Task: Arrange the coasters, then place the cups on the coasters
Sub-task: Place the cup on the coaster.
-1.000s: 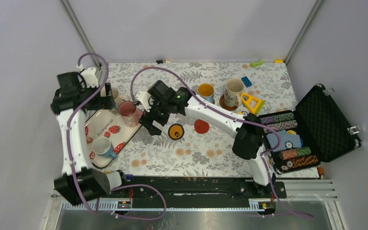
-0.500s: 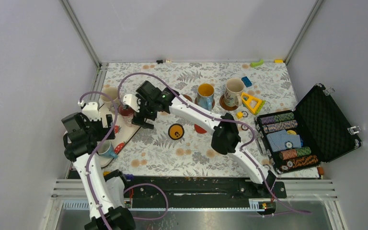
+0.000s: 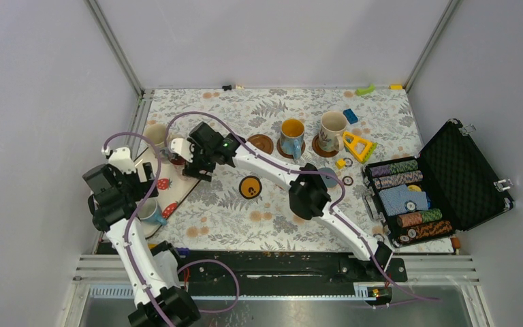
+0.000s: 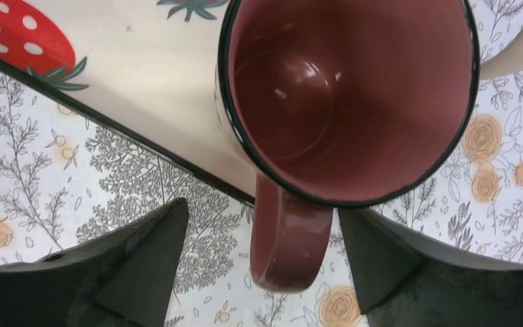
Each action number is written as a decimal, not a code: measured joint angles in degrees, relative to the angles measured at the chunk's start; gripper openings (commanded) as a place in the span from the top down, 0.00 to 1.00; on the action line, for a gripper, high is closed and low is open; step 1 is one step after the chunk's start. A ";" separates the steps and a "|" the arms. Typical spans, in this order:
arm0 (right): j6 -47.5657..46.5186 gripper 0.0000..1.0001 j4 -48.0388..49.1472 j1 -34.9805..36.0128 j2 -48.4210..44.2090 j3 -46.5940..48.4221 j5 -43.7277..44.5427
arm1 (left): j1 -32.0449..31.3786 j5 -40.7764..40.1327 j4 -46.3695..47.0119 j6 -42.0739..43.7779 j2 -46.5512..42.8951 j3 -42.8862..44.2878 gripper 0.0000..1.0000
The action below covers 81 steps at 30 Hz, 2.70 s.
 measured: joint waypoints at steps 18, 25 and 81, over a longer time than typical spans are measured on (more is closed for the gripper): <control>1.38 1.00 -3.41 -0.11 -9.64 -9.09 5.60 | 4.11 1.49 0.26 -0.42 -0.09 -0.42 0.01; 3.63 1.00 -5.75 -1.57 -38.93 -32.61 7.98 | 4.63 3.45 -0.02 -0.33 -1.33 -0.42 0.01; 19.93 1.00 20.50 -16.24 -27.98 -47.63 22.91 | 5.40 11.63 -3.37 4.26 -13.92 -2.29 0.02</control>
